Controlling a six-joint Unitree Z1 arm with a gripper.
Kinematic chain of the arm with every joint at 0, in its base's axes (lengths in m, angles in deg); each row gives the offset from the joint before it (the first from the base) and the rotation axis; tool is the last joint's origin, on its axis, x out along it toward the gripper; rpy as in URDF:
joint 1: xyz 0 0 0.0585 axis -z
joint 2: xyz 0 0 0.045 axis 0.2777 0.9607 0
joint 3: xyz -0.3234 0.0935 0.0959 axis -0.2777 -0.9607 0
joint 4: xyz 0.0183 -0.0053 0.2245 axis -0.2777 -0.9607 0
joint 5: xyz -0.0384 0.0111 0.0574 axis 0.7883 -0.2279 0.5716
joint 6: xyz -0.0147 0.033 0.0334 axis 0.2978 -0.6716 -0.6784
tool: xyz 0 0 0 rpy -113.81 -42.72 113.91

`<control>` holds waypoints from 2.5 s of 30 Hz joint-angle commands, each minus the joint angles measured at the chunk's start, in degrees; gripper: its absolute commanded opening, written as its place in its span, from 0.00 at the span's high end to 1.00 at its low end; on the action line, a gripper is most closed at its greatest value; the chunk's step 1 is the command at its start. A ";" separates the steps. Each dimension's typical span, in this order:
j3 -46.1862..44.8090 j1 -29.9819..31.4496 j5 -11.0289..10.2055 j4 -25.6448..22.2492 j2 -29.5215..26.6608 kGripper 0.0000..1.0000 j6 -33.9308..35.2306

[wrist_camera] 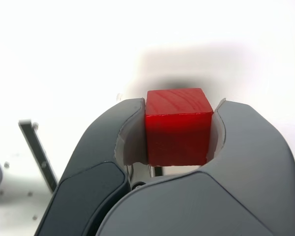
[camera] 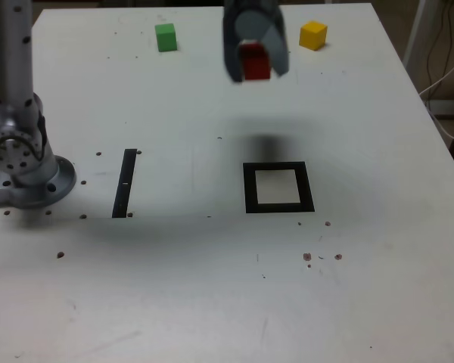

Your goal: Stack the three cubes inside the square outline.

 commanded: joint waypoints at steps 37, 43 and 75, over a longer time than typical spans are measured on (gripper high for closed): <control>0.36 19.79 5.54 3.08 10.43 0.78 14.31; -2.71 19.89 5.20 6.91 10.06 0.77 14.28; -5.93 19.67 2.16 9.89 9.97 0.01 12.82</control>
